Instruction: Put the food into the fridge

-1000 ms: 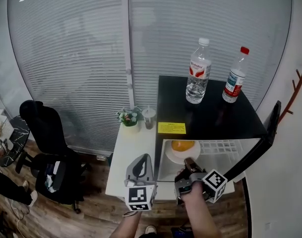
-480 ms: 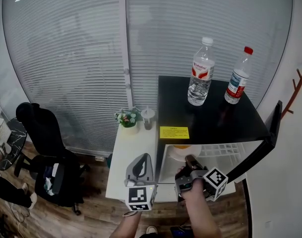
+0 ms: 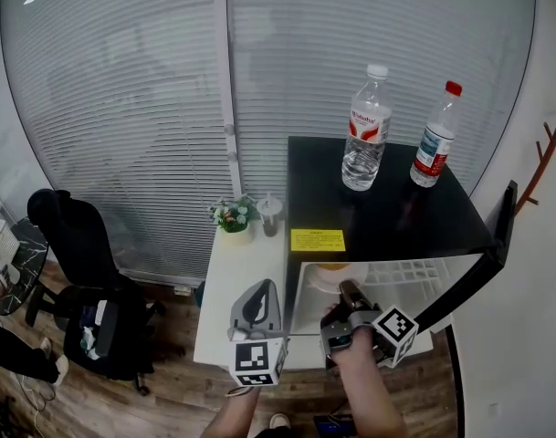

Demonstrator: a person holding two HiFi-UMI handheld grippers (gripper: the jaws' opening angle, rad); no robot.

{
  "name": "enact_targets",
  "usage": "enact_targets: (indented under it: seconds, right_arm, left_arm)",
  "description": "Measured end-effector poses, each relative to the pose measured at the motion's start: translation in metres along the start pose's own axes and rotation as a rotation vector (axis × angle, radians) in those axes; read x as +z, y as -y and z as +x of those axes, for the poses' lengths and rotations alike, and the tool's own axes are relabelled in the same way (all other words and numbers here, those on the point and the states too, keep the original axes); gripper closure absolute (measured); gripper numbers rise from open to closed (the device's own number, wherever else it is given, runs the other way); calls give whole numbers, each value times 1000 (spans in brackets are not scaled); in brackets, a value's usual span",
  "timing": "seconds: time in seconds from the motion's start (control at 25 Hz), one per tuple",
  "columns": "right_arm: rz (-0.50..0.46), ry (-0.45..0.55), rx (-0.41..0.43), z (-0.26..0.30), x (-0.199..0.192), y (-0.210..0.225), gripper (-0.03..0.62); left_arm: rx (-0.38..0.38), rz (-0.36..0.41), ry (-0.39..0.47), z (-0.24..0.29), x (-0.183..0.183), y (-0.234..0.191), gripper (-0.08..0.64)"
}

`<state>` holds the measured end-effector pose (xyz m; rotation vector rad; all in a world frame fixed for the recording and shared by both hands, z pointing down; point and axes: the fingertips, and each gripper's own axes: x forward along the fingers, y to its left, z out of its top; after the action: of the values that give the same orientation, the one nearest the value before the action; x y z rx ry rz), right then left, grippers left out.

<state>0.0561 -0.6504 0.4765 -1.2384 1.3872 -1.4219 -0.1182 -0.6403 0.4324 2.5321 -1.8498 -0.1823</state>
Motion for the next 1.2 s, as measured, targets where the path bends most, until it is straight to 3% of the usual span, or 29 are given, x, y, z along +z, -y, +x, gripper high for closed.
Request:
enact_targets:
  seconds: [0.12, 0.32, 0.52, 0.72, 1.04, 1.2]
  right_arm:
    - [2, -8, 18, -3, -2, -3, 494]
    - [-46, -22, 33, -14, -5, -6, 479]
    - [-184, -41, 47, -32, -7, -11, 471]
    - [-497, -31, 90, -49, -6, -25, 468]
    - [-1170, -8, 232, -86, -15, -60, 468]
    - [-1379, 32, 256, -111, -14, -63, 468]
  left_arm:
    - [-4, 4, 0, -4, 2, 4, 534]
    - [-5, 12, 6, -13, 6, 12, 534]
    - [-7, 25, 14, -26, 14, 26, 534]
    - [-9, 41, 16, -40, 17, 43, 534]
    - [1, 68, 18, -62, 26, 75, 534]
    - [1, 81, 21, -77, 29, 97, 534]
